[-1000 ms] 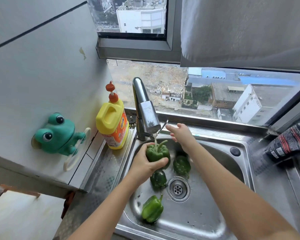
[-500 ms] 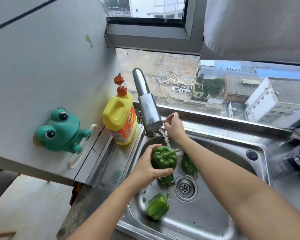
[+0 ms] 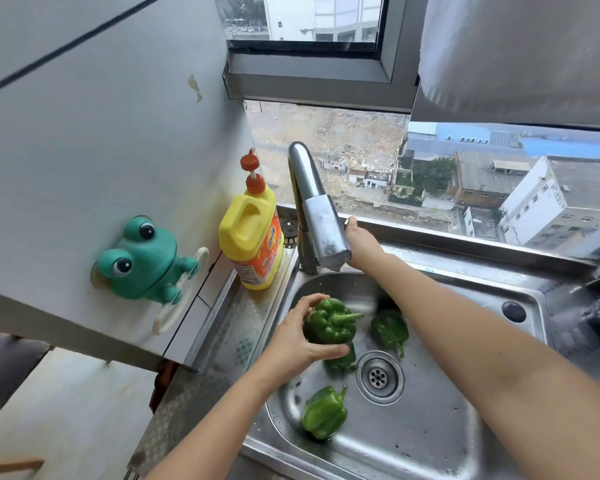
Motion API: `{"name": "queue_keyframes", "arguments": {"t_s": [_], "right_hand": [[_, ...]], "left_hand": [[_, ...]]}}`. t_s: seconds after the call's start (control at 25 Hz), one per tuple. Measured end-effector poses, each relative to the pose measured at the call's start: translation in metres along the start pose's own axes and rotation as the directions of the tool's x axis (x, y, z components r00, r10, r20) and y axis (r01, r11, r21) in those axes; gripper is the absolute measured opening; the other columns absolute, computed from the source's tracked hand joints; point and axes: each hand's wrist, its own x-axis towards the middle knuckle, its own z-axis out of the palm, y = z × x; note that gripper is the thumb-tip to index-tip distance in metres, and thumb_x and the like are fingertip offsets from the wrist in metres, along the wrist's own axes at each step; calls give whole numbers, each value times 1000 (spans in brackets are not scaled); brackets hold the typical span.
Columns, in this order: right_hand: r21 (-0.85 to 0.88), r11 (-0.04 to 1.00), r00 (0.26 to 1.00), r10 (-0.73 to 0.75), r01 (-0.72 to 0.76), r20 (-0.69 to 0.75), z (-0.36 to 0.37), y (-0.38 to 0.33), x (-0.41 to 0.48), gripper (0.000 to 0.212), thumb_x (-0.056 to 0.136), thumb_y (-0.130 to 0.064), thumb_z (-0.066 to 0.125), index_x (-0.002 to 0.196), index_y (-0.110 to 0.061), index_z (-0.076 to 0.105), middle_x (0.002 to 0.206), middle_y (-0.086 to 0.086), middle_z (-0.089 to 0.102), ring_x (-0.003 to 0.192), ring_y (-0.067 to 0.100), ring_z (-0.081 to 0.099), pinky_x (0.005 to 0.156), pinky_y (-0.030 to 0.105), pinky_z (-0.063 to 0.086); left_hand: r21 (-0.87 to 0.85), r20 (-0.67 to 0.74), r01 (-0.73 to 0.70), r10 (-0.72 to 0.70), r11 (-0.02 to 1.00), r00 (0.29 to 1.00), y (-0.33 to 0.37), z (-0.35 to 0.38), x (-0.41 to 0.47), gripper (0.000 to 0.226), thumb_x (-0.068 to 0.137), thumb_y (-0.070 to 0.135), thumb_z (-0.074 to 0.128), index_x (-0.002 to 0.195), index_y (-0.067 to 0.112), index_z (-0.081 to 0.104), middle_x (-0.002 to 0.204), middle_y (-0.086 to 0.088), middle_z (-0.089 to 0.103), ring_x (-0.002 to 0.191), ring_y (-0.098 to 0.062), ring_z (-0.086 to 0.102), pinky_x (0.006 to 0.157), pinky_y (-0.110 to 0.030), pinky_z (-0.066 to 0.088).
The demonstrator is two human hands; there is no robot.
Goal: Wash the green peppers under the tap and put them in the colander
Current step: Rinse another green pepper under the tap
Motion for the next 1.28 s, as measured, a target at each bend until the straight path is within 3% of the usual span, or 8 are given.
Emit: {"name": "queue_keyframes", "arguments": {"t_s": [0.12, 0.2, 0.4, 0.68, 0.8, 0.92, 1.08, 1.28], "right_hand": [[-44, 998, 996, 44, -41, 83, -8, 16, -21, 64, 90, -33, 57, 138, 0, 30, 131, 21, 54, 116, 36, 54, 94, 39, 46], [131, 989, 980, 49, -75, 191, -14, 22, -56, 79, 83, -49, 63, 145, -13, 28, 143, 12, 45, 125, 29, 49, 101, 36, 42], [317, 946, 868, -211, 66, 449, -24, 24, -157, 62, 81, -61, 58, 136, -39, 40, 130, -4, 57, 112, 13, 57, 99, 31, 47], [354, 935, 961, -117, 22, 251, -25, 50, -202, 65, 65, -43, 81, 119, -28, 50, 110, -4, 62, 99, 13, 62, 91, 30, 54], [303, 947, 995, -101, 104, -27, -22, 62, -221, 70, 63, -34, 83, 120, -31, 43, 111, -6, 61, 101, 12, 59, 96, 30, 50], [27, 980, 916, -173, 196, -363, -12, 70, -239, 72, 68, -32, 80, 129, -27, 41, 121, -5, 58, 106, 4, 42, 112, 35, 29], [1, 986, 845, -144, 169, -514, 3, 81, -257, 73, 67, -32, 81, 130, -17, 46, 129, -1, 60, 118, 19, 56, 119, 35, 15], [210, 977, 823, 98, 26, -560, 18, 73, -288, 76, 66, -30, 83, 130, -22, 44, 129, -2, 55, 114, 18, 54, 110, 38, 36]], "left_hand": [[32, -21, 20, -19, 999, 1000, -3, 8, -4, 78, 45, 41, 88, 112, 51, 49, 117, 8, 62, 107, -12, 63, 99, -37, 50], [90, -29, 34, -31, 995, 999, -6, 14, -7, 80, 44, 46, 87, 113, 50, 46, 119, 7, 59, 108, -11, 61, 98, -36, 50], [324, -72, -37, 63, 945, 995, 13, 30, -21, 84, 56, 37, 86, 126, 32, 40, 121, 5, 48, 104, -10, 54, 90, -25, 48], [540, 124, -330, 315, 774, 941, 44, 54, -38, 97, 70, 17, 81, 147, 20, 21, 138, 2, 37, 118, -15, 49, 98, -23, 41], [510, 80, -377, 394, 773, 916, 51, 55, -39, 84, 79, 8, 72, 145, 24, 24, 125, 1, 39, 92, -10, 57, 88, -24, 50], [527, 73, -408, 439, 745, 896, 58, 50, -36, 58, 82, 4, 68, 130, 21, 40, 97, 7, 40, 67, -4, 49, 68, -17, 46], [560, 203, -484, 455, 673, 867, 58, 48, -28, 42, 83, 3, 64, 116, 21, 45, 81, 10, 41, 65, -6, 46, 60, -12, 36], [571, 363, -562, 431, 598, 826, 52, 48, -27, 39, 83, 4, 63, 116, 19, 47, 89, 1, 52, 72, -8, 52, 72, -26, 50]]}}
